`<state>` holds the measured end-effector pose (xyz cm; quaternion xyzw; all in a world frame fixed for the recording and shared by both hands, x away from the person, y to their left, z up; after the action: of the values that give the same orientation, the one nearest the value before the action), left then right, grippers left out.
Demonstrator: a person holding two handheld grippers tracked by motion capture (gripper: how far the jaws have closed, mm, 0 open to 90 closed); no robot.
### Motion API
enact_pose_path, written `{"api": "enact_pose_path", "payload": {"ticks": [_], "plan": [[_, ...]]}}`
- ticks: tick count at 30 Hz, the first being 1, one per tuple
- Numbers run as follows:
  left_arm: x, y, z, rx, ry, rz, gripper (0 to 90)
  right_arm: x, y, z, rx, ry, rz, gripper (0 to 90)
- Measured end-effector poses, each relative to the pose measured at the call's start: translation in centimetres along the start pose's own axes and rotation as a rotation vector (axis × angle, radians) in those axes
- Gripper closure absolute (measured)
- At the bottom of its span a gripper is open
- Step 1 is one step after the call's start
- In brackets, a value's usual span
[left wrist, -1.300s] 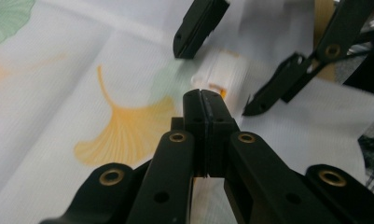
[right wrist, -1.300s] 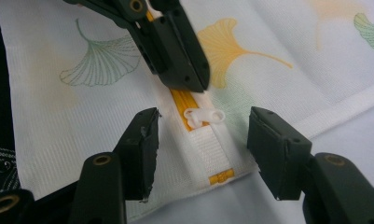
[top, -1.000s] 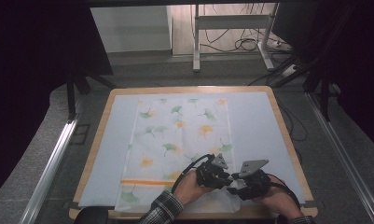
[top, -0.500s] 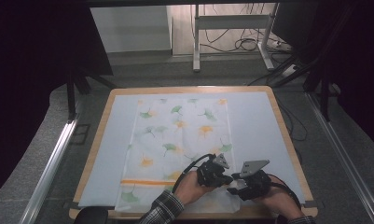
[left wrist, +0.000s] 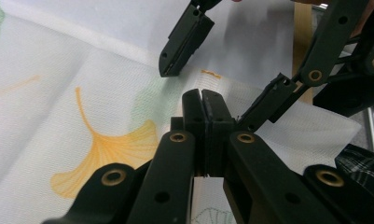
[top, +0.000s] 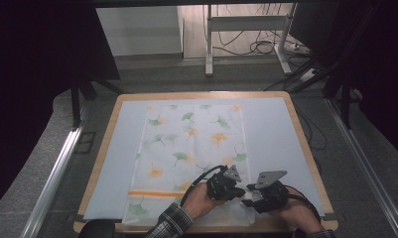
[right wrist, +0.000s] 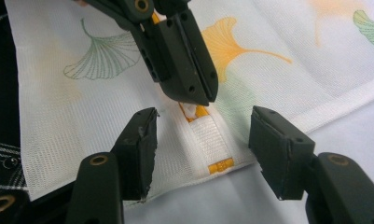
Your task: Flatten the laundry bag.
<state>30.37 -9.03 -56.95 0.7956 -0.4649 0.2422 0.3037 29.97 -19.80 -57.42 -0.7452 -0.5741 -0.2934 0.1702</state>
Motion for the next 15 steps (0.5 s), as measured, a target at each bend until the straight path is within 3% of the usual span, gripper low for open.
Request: {"api": "enact_pose_path", "payload": {"ticks": [6,15], "plan": [[-0.6,-0.5,-0.8,0.025,-0.004,0.0,90.0,-0.1,0.2,-0.1,-0.019,-0.003,0.024,50.0],[-2.1,-1.3,-2.6,0.028,0.002,-0.027,90.0,0.0,0.2,-0.1,-0.032,-0.011,0.021,50.7]]}}
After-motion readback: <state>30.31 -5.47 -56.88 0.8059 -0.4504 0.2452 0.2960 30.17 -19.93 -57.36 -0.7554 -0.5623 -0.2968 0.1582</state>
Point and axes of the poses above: each handheld gripper's, and its own axes: z roughly forward along the jaws, x roughly out of its top, y roughly to its right, the point moved 7 cm from there along z, roughly forward along the jaws, and after that the axes turned 7 degrees about -z, right-handed, at the moved point
